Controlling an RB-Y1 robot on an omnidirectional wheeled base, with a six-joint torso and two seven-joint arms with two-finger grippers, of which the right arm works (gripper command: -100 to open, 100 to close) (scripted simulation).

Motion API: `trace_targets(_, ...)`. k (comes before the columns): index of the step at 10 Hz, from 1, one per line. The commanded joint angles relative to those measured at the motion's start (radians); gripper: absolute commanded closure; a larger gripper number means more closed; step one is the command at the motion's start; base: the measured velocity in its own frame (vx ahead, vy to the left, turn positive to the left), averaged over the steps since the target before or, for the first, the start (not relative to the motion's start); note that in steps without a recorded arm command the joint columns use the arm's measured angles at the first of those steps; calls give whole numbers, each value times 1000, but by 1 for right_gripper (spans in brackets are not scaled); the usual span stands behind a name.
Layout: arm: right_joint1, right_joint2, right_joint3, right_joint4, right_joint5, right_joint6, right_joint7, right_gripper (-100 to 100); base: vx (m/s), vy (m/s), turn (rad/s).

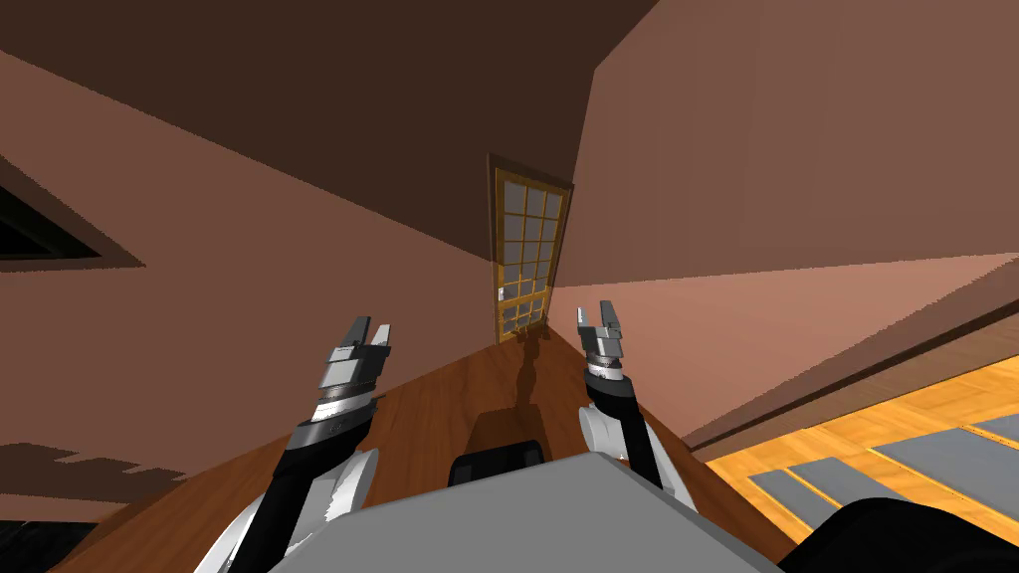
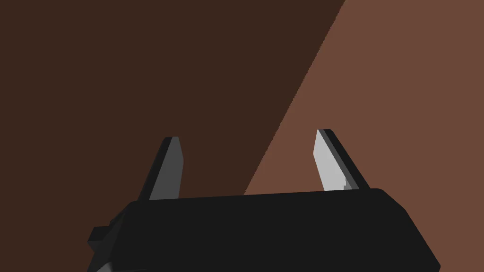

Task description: Pull the door open

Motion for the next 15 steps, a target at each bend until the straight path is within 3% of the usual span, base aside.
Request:
trace_targets(1, -8, -13, 3, 30, -18, -6, -25, -100, 187, -80, 45)
trace_targets(6, -36, -47, 13, 130, -78, -28, -110, -100, 74, -14, 148)
trace_targets(15, -85, -91, 31, 304, -182, -66, -259, -100, 89, -39, 121)
